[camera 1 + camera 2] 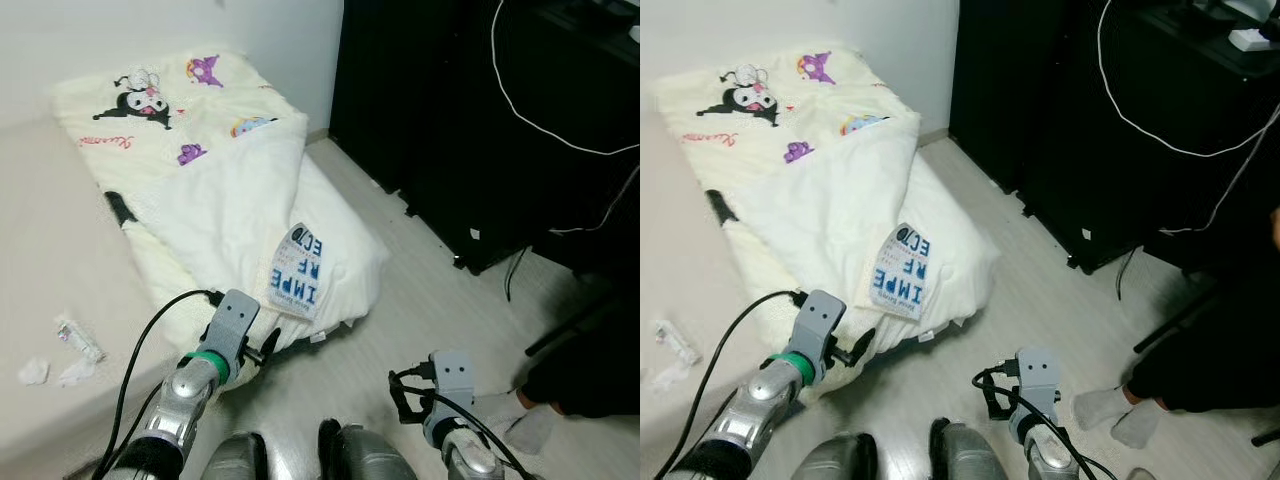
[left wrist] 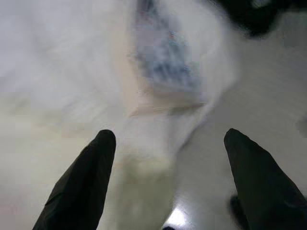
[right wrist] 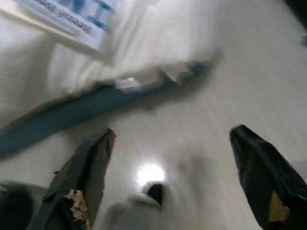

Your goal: Clean up the room

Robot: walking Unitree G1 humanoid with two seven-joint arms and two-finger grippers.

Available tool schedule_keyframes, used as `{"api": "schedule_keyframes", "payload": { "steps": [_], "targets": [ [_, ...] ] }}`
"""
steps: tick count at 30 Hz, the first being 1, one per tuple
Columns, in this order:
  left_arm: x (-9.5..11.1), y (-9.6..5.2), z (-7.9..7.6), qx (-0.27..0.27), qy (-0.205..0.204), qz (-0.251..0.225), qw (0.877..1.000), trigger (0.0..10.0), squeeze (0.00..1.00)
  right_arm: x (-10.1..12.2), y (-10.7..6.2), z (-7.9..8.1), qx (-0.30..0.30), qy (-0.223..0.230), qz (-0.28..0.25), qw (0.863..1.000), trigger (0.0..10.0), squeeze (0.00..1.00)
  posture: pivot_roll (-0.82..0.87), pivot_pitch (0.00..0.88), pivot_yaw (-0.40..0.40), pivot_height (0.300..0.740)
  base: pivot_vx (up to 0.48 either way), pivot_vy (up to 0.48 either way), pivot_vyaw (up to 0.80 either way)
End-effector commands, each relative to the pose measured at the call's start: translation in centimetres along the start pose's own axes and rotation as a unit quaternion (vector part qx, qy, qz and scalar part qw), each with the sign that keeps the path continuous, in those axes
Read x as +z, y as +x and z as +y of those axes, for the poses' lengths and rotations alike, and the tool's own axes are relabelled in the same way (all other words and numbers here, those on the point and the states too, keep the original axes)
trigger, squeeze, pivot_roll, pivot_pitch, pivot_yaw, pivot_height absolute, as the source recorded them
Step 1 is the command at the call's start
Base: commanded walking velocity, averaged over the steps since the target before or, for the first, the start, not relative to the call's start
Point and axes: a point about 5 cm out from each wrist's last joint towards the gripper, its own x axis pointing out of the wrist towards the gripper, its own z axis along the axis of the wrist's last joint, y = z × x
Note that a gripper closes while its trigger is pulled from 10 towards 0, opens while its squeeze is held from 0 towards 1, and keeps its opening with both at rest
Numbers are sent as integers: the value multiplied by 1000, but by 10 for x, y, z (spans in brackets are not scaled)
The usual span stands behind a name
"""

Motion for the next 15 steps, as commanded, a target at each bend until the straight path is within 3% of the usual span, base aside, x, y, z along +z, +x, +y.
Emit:
{"api": "schedule_keyframes", "payload": {
  "steps": [1,6,15],
  "targets": [
    [-3,0,-3,-8,-4,8,1000,10000,0,-9,-6,-4,-8,7,13,1000,10000,0,30,123,22,724,0,0,0],
    [0,0,-4,-9,-3,-1,1000,10000,0,-8,-6,-4,-8,7,12,1000,10000,0,30,123,22,724,55,0,0],
    [1,0,-4,-8,3,-2,1000,10000,0,-9,-6,-3,-6,6,14,1000,10000,0,29,118,26,724,410,0,0]
  ]
}}
